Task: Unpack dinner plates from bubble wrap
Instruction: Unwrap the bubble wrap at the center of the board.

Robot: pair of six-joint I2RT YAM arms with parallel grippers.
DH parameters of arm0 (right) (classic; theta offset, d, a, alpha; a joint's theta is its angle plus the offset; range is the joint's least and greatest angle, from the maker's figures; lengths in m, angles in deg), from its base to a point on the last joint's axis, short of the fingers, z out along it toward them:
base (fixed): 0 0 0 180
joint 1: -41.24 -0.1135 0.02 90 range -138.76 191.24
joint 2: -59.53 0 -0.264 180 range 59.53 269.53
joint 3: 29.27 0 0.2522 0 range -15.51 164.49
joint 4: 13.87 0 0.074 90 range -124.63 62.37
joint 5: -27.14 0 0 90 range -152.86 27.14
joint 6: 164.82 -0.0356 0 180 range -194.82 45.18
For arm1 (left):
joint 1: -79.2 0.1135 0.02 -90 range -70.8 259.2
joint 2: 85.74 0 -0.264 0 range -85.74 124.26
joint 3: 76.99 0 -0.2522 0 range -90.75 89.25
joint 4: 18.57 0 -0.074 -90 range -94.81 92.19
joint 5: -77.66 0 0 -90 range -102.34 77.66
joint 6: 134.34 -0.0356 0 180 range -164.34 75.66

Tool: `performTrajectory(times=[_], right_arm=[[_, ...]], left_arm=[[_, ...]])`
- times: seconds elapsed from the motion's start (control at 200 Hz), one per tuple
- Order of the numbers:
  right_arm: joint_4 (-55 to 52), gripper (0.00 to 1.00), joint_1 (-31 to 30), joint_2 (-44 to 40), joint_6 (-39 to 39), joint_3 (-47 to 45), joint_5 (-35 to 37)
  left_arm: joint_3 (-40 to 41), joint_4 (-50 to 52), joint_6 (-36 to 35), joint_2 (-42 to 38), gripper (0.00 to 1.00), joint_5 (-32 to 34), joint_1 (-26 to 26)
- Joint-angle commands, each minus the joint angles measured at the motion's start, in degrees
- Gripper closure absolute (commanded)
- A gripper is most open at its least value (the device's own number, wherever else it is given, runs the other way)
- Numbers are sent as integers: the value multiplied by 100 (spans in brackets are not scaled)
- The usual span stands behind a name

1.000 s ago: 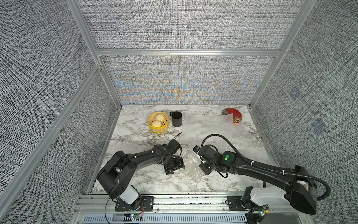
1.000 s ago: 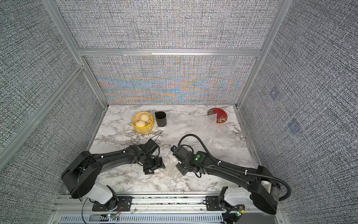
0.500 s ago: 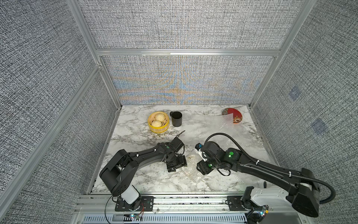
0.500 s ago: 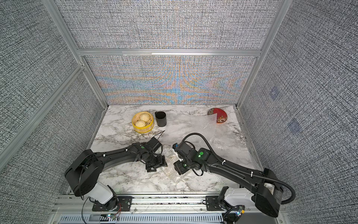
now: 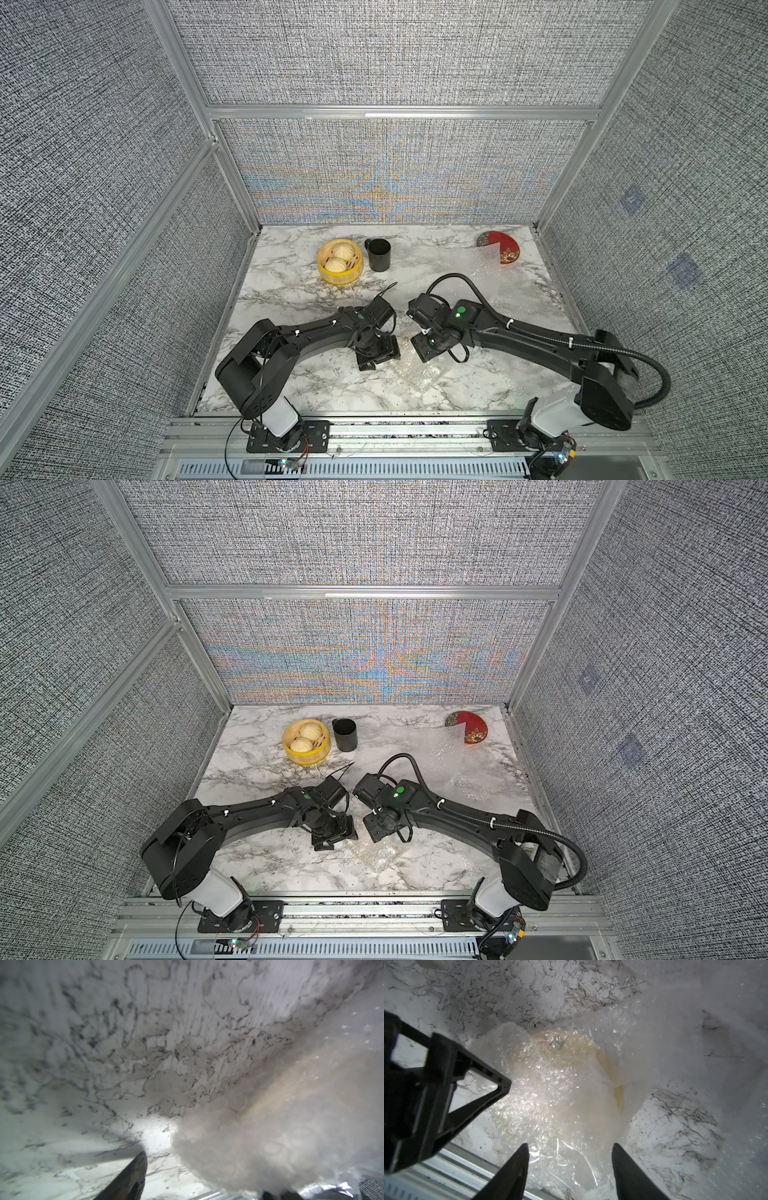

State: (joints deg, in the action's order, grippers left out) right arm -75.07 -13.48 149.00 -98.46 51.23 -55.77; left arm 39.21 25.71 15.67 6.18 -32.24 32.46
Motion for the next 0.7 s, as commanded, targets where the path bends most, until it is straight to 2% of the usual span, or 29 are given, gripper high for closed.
performTrajectory(times=[0.0,0.145,0.27,0.455,0.555,0.696], right_arm=[[-305,32,-19,213,-111,214,325],[-369,25,-71,376,-175,305,413],[-489,25,-21,407,-262,242,384],[-453,32,436,-435,-506,-280,-859],[-662,34,488,-1056,-612,-440,-1291],[-499,39,796,-1863,-978,-933,-2331]], left_arm=[[-6,95,-56,6,22,48,-7],[-39,100,-88,47,22,31,-2],[-89,142,-129,96,22,33,-2],[-287,365,-219,-10,22,82,-6],[-489,634,-321,-82,22,157,-3],[-726,842,-410,-481,22,305,-65]])
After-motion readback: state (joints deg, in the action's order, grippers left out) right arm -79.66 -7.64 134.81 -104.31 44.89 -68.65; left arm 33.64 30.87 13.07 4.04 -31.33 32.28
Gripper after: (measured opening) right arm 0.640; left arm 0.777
